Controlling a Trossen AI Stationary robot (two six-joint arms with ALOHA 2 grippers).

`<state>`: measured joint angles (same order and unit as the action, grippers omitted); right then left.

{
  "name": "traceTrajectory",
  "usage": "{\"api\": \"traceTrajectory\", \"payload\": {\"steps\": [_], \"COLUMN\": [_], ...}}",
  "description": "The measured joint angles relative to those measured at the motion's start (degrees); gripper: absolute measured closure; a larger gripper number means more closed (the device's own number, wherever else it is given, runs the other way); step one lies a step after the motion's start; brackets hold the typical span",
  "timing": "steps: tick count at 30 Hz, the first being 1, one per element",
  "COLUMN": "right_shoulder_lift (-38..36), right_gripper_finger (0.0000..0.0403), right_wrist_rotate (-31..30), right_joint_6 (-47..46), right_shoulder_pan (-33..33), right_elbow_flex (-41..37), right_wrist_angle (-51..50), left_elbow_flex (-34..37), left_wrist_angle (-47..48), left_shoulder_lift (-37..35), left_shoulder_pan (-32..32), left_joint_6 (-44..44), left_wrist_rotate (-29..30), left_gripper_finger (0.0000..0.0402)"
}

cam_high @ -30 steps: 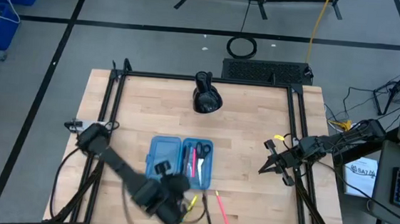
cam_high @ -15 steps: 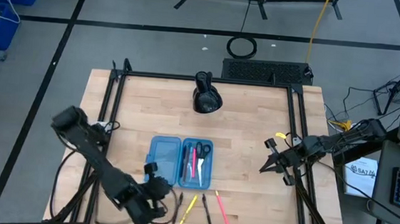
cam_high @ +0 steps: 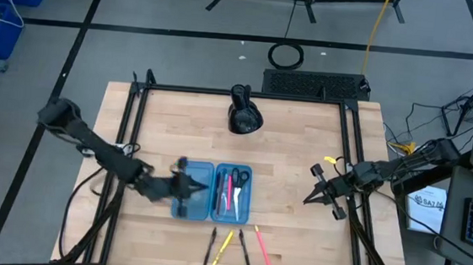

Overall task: Pick & place school supplies into a supply box
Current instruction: Put the pink pencil into the blue supply box

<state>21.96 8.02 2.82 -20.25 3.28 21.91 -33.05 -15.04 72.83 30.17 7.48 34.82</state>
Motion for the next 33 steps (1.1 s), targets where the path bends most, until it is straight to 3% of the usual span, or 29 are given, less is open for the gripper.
{"api": "traceTrajectory", "payload": {"steps": [4,8,14,19,24,30,33], "right_shoulder_lift": [1.1,2.5,5.1,9.5,21.1,40.6,50.0], "right_gripper_finger": [0.0403,0.0403,0.0403,0.0403,0.0403,0.0403,0.0403], "right_wrist_rotate": [-0.7,-1.9,-4.1,-10.8,-22.9,-40.0,-42.5], "right_joint_6": [-3.8,-6.7,-8.1,-16.3,-18.6,-26.9,-36.9], "right_shoulder_pan": [0.0,-0.1,-0.1,-1.5,-9.9,-17.2,-16.8], "right_elbow_flex": [0.0,0.0,0.0,2.8,16.7,42.5,53.3], "right_wrist_angle": [-0.9,-0.7,2.5,3.7,-0.1,-27.4,-42.7], "left_elbow_flex": [10.3,20.0,29.0,31.2,31.6,31.6,31.6], "left_wrist_angle": [-10.2,-24.3,-38.0,-38.7,-38.7,-38.8,-38.8], "left_shoulder_lift": [-10.6,-16.3,-19.0,-19.0,-18.9,-18.9,-18.9], "left_shoulder_pan": [0.8,1.4,-0.2,-1.3,-1.7,-2.0,-3.1], "left_joint_6": [-1.9,-6.4,-13.9,-13.2,-13.9,-14.9,-17.0], "left_wrist_rotate": [1.2,-2.8,-8.5,-4.5,-2.4,0.8,3.4], "left_gripper_finger": [0.0399,0.0399,0.0396,0.0395,0.0395,0.0394,0.0394]}}
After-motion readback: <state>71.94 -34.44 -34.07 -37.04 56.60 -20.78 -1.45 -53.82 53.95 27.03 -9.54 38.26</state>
